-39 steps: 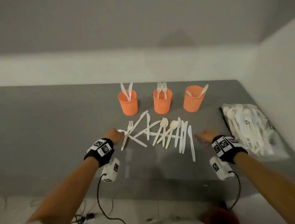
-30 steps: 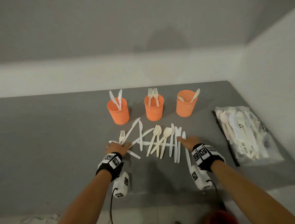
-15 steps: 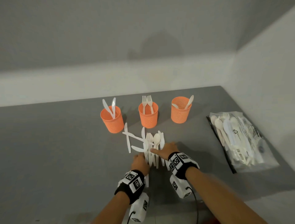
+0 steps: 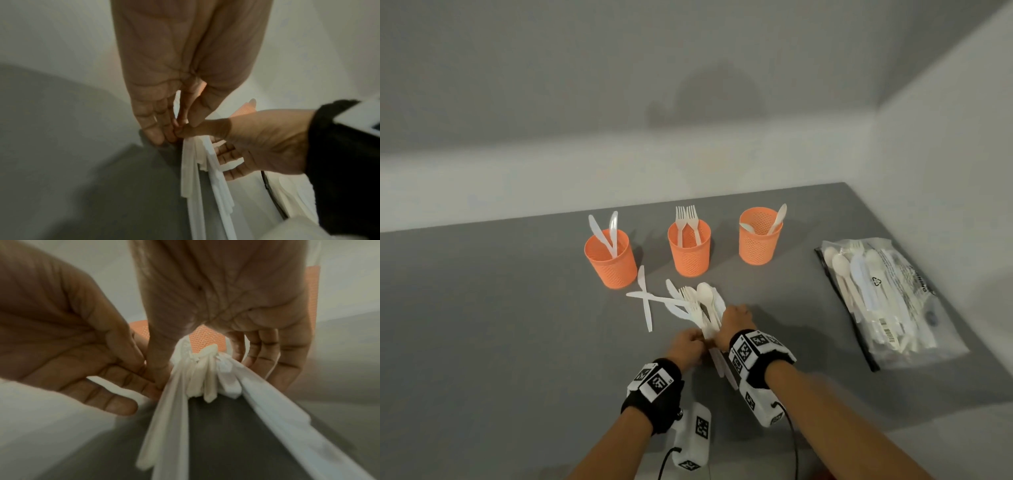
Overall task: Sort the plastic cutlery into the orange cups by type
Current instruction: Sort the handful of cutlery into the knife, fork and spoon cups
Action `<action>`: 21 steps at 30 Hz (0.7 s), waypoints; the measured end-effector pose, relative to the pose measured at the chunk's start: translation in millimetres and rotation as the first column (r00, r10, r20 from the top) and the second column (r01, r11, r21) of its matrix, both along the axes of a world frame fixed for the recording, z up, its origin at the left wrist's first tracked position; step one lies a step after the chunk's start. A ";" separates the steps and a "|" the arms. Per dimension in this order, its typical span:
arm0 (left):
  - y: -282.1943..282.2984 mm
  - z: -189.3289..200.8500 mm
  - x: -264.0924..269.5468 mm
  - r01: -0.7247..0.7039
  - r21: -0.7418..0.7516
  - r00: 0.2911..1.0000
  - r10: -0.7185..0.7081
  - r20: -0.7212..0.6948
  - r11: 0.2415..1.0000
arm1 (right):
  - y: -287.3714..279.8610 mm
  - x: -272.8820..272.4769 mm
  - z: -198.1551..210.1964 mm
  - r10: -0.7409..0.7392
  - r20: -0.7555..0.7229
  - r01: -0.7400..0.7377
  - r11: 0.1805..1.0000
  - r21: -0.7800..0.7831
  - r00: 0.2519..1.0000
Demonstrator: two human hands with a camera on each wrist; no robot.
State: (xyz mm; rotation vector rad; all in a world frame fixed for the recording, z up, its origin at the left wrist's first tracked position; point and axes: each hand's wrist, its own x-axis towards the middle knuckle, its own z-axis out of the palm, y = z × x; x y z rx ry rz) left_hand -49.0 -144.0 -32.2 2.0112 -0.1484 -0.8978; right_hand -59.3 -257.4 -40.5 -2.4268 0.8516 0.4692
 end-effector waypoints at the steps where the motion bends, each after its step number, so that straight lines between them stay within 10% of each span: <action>1: -1.2 -1.5 1.0 0.005 0.016 1.000 -0.006 0.013 1.000 | -0.4 1.2 0.3 0.004 -0.003 -0.004 1.000 -0.013 1.000; 21: 0.5 -2.0 6.2 -0.108 -0.029 0.983 0.102 -0.153 0.994 | -8.7 8.3 -0.6 0.140 -0.011 -0.140 0.983 -0.115 0.990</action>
